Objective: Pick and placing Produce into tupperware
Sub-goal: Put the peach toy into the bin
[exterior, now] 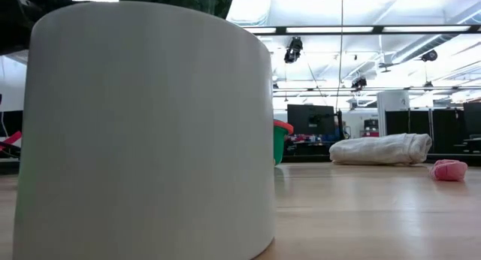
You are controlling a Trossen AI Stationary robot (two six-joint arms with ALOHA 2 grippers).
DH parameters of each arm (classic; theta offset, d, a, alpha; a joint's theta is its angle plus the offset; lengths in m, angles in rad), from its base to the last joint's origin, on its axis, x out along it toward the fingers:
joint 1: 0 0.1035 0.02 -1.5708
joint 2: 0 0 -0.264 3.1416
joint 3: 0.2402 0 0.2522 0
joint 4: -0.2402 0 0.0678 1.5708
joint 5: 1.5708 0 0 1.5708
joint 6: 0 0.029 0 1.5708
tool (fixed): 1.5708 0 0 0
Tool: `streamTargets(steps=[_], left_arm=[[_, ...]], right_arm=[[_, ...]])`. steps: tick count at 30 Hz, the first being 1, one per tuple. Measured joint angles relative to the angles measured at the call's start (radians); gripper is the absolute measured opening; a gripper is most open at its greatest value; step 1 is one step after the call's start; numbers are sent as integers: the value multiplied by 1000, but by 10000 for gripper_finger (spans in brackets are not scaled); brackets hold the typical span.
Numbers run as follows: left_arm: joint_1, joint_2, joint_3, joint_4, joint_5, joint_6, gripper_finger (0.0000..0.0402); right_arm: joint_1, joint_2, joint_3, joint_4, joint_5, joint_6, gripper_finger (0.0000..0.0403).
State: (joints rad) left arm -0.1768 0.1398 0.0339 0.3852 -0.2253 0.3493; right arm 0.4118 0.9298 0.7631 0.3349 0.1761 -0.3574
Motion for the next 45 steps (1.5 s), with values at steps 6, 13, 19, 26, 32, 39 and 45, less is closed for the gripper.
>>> streamTargets(steps=[6,13,19,26,32,39,45], left_arm=[[0,1,2,0,0,58,46],[0,1,2,0,0,59,46],[0,1,2,0,0,59,46],[0,1,2,0,0,59,46],[0,1,2,0,0,59,46],[0,1,2,0,0,59,46],[0,1,2,0,0,59,46]], right_arm=[[0,2,0,28,1,-129,69],[0,2,0,28,56,-153,69],[0,3,0,46,261,-160,69],[0,3,0,49,553,-159,69],[0,3,0,48,787,-130,68],[-27,3,0,44,1025,-50,67],[-80,3,0,42,1140,-43,67]])
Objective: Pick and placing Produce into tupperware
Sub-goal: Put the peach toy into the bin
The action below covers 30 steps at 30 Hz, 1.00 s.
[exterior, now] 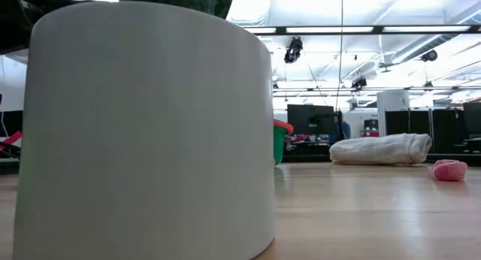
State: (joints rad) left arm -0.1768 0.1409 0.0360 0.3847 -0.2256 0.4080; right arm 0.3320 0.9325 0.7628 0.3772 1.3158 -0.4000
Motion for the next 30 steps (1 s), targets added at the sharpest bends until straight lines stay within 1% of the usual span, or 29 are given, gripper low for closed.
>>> streamTargets(steps=[6,16,20,26,28,30], left_arm=[[0,0,0,0,0,0,46],[0,0,0,0,0,-1,46],[0,0,0,0,0,-1,46],[0,0,0,0,0,-1,46],[0,0,0,0,0,-1,46],[0,0,0,0,0,-1,46]], right_arm=[[-48,0,0,-6,-3,8,67],[-67,0,-3,1,-16,-11,67],[-67,0,-3,9,-89,-43,67],[-67,7,-2,-1,-103,-36,68],[-67,12,-2,-10,-144,-21,68],[-67,17,-2,-21,-216,-16,68]])
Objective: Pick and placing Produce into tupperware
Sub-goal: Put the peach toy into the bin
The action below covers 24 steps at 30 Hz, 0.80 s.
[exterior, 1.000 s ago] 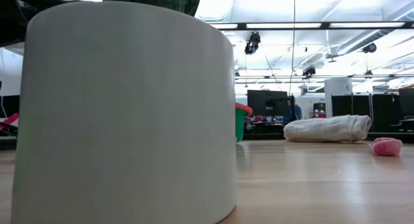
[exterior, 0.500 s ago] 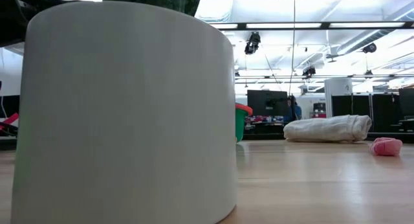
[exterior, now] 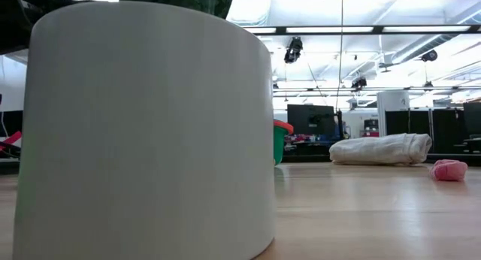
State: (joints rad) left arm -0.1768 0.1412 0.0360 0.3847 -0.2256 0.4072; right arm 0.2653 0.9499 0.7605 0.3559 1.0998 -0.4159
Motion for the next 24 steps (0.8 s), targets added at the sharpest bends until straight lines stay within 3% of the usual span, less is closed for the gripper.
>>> streamTargets(steps=[5,10,13,18,24], left_arm=[[0,1,0,-1,0,0,46],[0,0,0,-1,0,0,46],[0,1,0,-1,0,-1,46],[0,1,0,-1,0,-1,46],[0,1,0,0,0,-2,46]], right_arm=[[-11,6,0,-67,-312,16,68],[-28,8,0,-165,-715,-6,68],[-32,8,0,-172,-884,31,68],[-33,8,-1,-174,-1028,94,68],[-41,13,-1,-175,-1024,120,68]])
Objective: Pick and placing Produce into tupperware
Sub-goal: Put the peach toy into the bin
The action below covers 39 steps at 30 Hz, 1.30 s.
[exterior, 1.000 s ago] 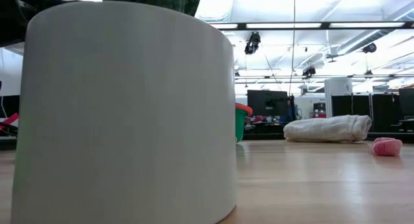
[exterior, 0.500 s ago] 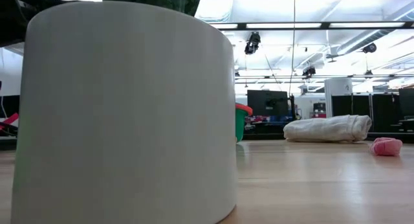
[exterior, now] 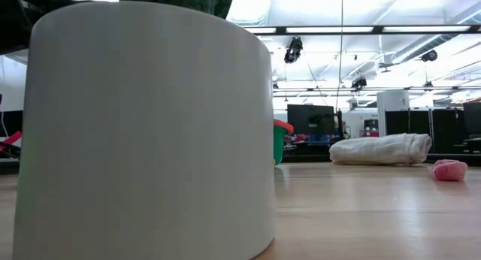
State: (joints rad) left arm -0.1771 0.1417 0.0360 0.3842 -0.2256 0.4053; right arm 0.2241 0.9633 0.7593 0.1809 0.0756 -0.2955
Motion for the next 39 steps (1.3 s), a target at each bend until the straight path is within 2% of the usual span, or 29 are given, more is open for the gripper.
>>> streamTargets(steps=[6,8,24,39], left_arm=[[0,0,0,-1,0,0,46],[0,1,0,1,0,0,46],[0,2,0,-1,0,0,46],[0,2,0,0,0,0,46]], right_arm=[[-50,28,0,8,117,-8,68],[-82,53,-1,9,123,-10,68],[-331,233,-1,40,-4,42,68],[-451,391,-1,63,3,61,68]])
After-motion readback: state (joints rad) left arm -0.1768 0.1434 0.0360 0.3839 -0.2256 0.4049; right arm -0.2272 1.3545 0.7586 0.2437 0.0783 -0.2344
